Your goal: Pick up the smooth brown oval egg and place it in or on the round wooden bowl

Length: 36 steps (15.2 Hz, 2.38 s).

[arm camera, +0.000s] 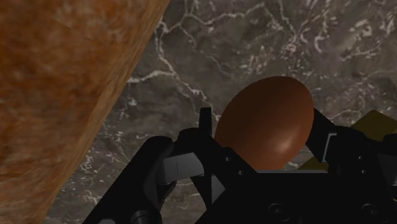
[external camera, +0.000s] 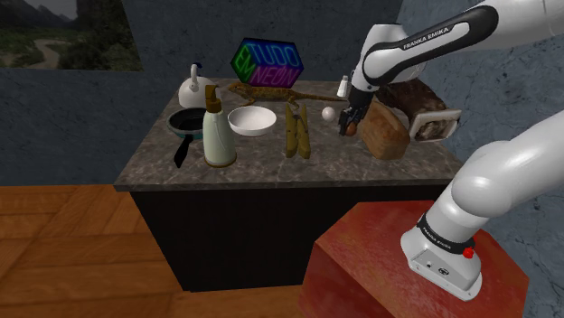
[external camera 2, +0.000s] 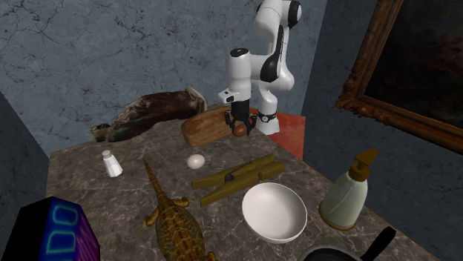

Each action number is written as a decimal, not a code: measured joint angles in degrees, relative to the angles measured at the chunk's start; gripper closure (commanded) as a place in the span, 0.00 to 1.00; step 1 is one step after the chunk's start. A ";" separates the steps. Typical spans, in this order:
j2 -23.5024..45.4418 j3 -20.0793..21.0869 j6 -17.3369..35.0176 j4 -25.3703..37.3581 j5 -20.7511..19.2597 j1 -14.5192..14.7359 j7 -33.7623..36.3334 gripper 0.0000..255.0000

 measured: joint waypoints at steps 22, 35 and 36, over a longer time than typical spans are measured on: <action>12.64 5.33 -8.98 21.89 2.47 3.91 7.60 1.00; 39.05 9.29 -14.27 54.07 1.96 8.14 16.18 1.00; 41.18 9.48 -15.41 57.35 1.78 8.55 16.88 1.00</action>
